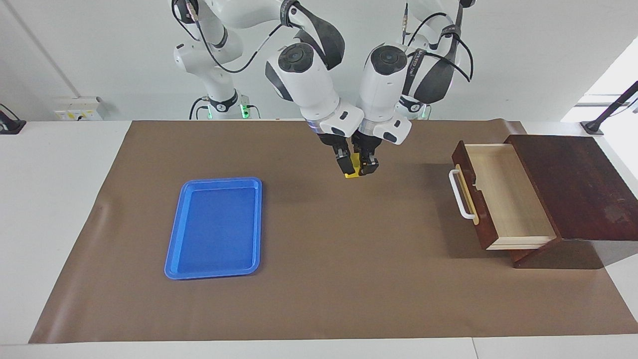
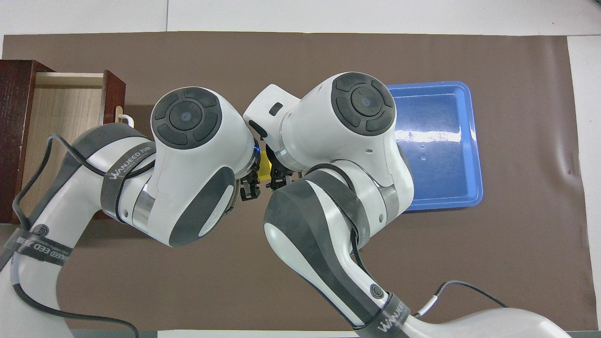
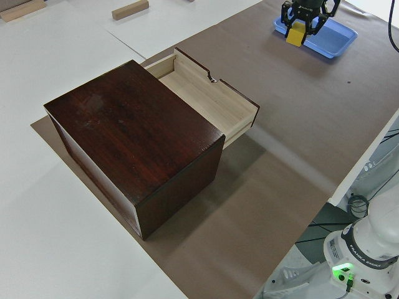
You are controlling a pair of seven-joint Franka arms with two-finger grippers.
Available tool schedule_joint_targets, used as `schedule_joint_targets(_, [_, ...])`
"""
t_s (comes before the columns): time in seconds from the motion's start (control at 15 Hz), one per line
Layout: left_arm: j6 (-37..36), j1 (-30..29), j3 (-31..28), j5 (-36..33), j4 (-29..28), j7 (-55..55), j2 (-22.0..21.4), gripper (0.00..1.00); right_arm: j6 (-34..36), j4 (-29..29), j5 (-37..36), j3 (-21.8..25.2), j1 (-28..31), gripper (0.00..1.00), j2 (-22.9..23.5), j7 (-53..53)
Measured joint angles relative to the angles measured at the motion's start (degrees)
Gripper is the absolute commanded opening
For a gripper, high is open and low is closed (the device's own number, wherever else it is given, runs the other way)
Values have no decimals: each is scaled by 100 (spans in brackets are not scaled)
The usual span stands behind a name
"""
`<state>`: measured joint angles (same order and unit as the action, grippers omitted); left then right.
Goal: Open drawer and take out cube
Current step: 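Grasp the cube with the right gripper while the left gripper releases it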
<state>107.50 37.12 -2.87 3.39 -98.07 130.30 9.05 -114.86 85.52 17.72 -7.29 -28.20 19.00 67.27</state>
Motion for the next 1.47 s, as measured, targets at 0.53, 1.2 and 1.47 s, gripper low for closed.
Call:
schedule_joint_targets(0.53, [0,0,-3,0,-13,0,-1,0,26,28,-3,-6,-7,100,136,0])
schedule_joint_targets(1.2, [-10,1,-16,-5,-164,-57,-128,0,3,28,2,-4,-80,15,139,-60])
schedule_joint_targets(1.47, [-11,1,-29,-5,-198,-110,-152,0,-9,29,-1,12,-117,0,141,-128])
